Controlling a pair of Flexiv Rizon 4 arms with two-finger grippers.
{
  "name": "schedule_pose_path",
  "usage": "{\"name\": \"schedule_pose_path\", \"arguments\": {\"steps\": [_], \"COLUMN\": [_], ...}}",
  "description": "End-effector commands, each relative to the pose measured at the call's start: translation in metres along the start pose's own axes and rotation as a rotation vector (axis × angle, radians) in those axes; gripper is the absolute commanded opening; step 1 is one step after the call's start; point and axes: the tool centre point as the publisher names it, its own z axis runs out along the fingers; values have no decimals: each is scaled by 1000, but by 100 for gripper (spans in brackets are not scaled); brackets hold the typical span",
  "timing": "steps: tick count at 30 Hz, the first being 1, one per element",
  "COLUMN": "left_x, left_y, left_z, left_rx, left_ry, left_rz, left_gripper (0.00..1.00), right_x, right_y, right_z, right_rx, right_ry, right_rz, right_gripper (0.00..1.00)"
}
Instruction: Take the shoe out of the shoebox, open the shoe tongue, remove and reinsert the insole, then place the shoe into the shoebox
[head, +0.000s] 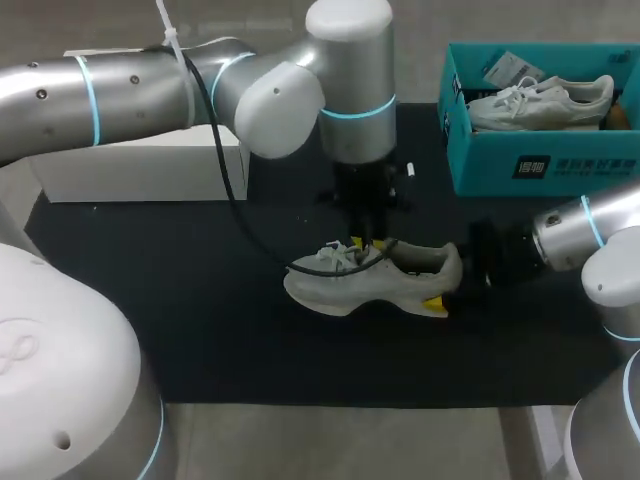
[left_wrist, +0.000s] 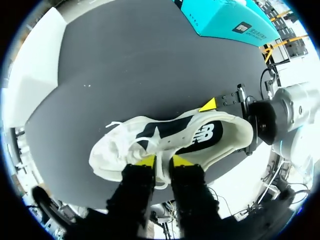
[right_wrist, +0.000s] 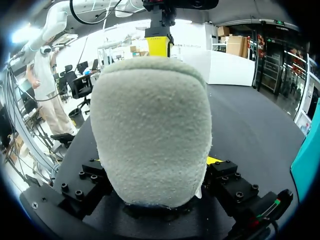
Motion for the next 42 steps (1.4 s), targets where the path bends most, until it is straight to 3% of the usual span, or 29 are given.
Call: {"name": "schedule_pose_path", "arguments": {"steps": [1,9,19,31,37,41,42], "left_x": [-7,-17,-41,-102,-123,-123,-121], "left_y": [0,7,21,28,30,28,27], "left_z": [-2,-22,-38,-20,-12,-6,-3], "left_rx": [-18,-4,76,83,82,67,55], "left_ry": [150,281,293,218,221,204,197], "left_rz": [49,129,76,-188,-260,-233,-226], "left_gripper": [0,0,0,0,0,0,19], "right_x": [-1,-1,-1,-1,-1,-1,-1], "right_y": [-2,-2,-2,-2,-2,-2,-2], "right_z": [5,5,5,5,5,5,5], "right_rx": [2,2,2,2,2,2,2], "right_ry": [-3,-3,-3,-3,-3,-3,-3], "right_rz": [0,0,0,0,0,0,0], "right_gripper": [0,0,0,0,0,0,0]}}
